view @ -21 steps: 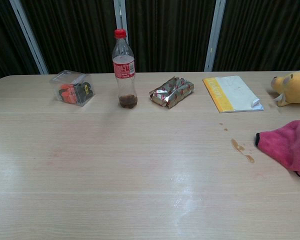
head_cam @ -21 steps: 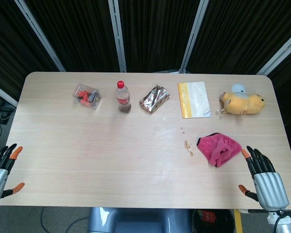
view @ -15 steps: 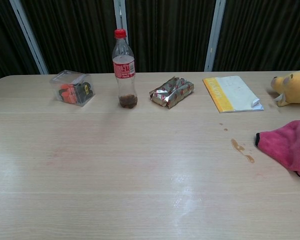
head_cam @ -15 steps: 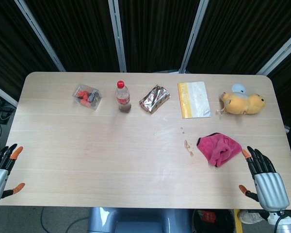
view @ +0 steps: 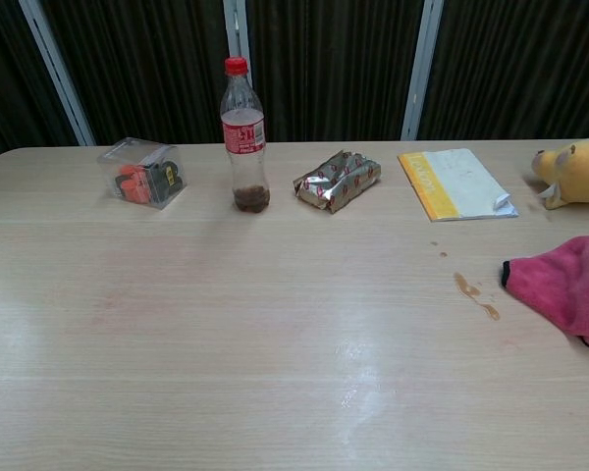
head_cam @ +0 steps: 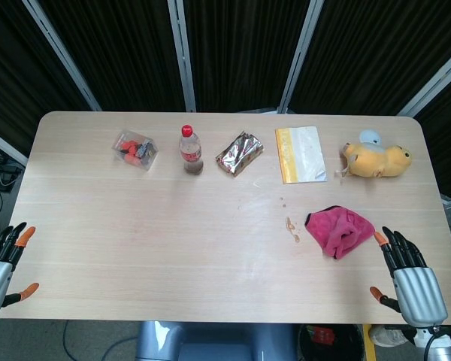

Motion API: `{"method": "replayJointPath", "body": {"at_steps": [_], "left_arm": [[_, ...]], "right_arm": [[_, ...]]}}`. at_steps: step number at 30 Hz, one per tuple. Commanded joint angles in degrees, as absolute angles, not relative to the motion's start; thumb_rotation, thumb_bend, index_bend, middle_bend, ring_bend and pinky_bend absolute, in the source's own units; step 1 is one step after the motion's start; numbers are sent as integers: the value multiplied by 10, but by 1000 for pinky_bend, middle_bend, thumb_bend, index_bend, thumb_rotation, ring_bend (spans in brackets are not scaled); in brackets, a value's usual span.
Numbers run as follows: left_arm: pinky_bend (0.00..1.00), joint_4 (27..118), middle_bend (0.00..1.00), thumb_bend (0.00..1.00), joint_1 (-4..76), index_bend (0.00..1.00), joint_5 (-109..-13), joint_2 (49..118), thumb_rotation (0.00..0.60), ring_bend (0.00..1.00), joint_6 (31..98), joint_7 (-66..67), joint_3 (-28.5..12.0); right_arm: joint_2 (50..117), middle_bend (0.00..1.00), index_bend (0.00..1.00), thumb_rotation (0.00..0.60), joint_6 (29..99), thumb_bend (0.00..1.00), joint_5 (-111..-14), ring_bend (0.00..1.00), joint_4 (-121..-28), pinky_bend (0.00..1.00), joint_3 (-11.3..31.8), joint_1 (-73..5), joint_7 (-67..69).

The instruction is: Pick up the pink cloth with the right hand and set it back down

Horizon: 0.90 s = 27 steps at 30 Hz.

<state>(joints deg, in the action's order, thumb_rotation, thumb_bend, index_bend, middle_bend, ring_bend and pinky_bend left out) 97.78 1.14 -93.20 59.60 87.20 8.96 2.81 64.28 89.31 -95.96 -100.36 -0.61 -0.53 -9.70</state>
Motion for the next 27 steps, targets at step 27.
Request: {"method": "replayJointPath", "body": {"at_steps": [27], "left_arm": [[0, 980, 0, 0, 17, 0, -921, 597, 600, 0, 858, 84, 26]], "right_arm": [[745, 0, 29, 600, 733, 0, -738, 0, -1007, 141, 86, -112, -244]]}}
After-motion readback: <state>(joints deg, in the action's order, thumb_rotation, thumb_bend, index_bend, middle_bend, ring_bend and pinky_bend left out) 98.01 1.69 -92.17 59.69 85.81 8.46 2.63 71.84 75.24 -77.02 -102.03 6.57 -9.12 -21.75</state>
